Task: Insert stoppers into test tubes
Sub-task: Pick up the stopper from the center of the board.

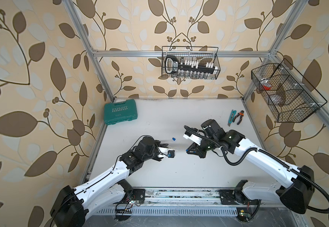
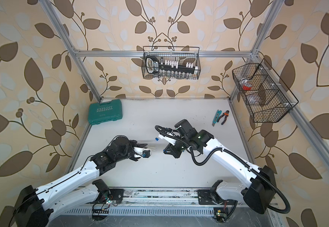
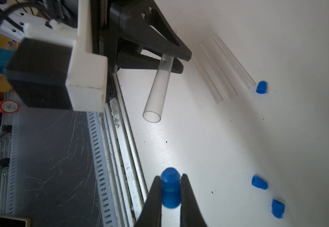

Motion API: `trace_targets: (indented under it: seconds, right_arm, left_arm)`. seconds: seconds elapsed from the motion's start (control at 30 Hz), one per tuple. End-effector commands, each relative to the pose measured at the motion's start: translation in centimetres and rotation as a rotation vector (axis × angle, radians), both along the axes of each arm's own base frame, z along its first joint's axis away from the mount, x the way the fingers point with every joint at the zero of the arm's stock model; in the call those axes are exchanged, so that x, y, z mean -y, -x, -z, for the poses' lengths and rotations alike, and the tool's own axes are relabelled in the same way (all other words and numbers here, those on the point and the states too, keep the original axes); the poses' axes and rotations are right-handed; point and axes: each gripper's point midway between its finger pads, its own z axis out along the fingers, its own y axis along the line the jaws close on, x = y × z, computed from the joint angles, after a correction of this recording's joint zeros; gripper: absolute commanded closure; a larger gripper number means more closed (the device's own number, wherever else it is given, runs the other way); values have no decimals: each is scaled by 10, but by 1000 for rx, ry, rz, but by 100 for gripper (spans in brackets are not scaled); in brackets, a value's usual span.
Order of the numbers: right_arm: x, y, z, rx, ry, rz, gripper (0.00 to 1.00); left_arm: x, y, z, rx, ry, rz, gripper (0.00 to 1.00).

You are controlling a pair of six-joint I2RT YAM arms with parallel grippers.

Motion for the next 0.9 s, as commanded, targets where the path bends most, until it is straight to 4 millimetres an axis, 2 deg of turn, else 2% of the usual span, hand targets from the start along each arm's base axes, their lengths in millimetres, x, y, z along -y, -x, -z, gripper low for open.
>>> trace_targets:
  seconds: [0.0, 0.23, 0.57, 0.87]
  right_arm:
    - [-12, 5, -10, 13, -28, -74, 88]
    - [-22, 2, -7, 1, -31, -96, 87]
    - [-33, 3, -13, -4, -68, -122, 87]
    - [-37, 1, -10, -10, -61, -118, 87]
  left_arm:
    - [8, 2, -10, 58, 7, 57, 100]
    - [7, 4, -5, 71, -24, 73, 100]
    - [7, 3, -1, 79, -49, 76, 100]
    - [7, 4, -2, 82, -49, 80, 100]
